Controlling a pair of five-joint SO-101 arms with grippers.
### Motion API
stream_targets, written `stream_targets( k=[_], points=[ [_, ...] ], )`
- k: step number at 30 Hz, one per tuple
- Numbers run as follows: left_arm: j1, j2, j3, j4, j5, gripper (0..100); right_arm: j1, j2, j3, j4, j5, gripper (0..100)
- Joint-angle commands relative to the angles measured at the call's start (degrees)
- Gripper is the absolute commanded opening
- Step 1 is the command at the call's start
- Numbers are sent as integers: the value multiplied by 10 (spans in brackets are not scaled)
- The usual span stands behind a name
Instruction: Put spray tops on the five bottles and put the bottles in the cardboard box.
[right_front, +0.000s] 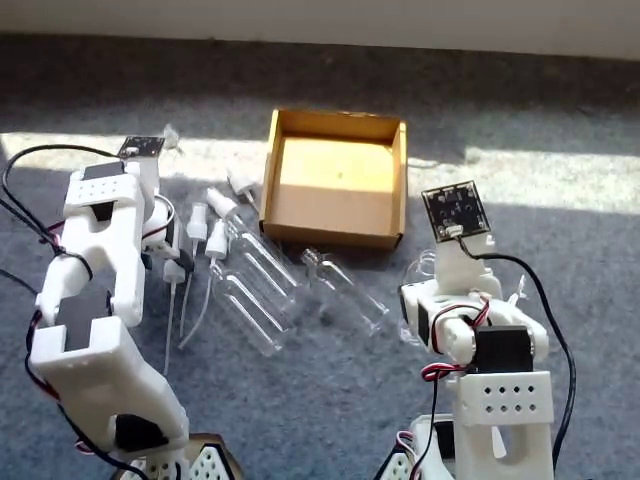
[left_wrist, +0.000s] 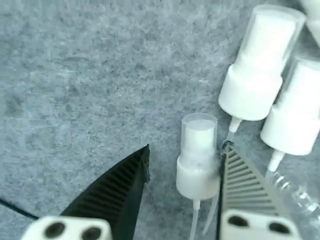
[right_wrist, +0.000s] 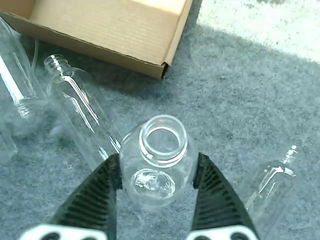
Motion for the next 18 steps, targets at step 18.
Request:
stream_targets(
  k=[18],
  points=[
    [-3, -89, -37, 6, -2, 98, -4, -8, -10, -3, 5, 5]
  ],
)
